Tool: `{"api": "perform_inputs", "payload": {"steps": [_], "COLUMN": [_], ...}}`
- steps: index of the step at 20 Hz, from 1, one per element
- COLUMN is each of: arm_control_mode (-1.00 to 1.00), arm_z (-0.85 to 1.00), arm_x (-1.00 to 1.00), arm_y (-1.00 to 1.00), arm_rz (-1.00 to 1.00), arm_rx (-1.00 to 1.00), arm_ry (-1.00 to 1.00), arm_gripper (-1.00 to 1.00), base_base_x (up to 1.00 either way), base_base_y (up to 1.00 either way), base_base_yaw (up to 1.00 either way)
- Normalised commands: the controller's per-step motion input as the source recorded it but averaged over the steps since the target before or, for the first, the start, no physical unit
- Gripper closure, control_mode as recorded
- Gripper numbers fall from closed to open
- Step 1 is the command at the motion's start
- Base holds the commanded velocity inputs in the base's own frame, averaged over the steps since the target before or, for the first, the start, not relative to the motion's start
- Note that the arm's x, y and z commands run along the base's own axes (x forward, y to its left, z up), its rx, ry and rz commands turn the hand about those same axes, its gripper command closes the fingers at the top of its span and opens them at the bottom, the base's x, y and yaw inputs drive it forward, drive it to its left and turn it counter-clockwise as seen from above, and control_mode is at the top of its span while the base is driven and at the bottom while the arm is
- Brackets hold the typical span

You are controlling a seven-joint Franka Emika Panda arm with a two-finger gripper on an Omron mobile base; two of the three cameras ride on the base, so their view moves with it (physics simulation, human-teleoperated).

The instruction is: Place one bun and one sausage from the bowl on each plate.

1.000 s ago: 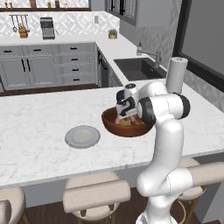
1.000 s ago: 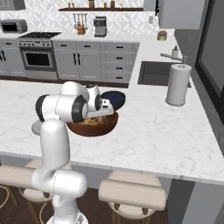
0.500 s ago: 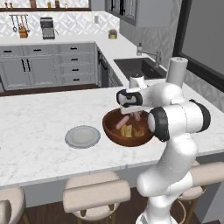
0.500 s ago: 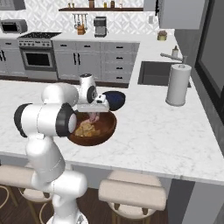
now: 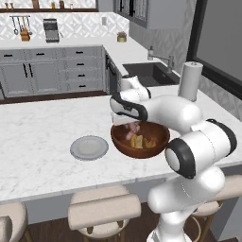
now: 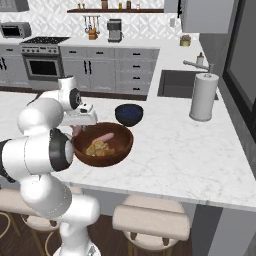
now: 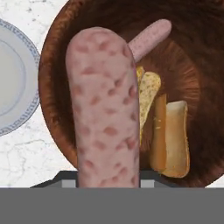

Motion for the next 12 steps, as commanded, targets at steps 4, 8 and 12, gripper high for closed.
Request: {"api": "perform_inputs", "payload": {"steps": [4, 8, 12], "arm_control_mode": [-1.0, -1.0, -1.0], "arm_z": [-0.23, -0.45, -0.65], "arm_x": [-0.07, 0.0, 0.03], "arm_y": [1.0, 1.0, 1.0], "arm_rz": [0.0, 0.0, 0.0], "arm_rx": [-0.06, -0.07, -0.04], "arm_ry": [0.07, 0.12, 0.07], "arm_gripper": [1.0, 1.0, 1.0], "base_base_x": [0.0, 0.0, 0.0], "base_base_y": [0.0, 0.0, 0.0], "base_base_yaw": [0.0, 0.0, 0.0]}}
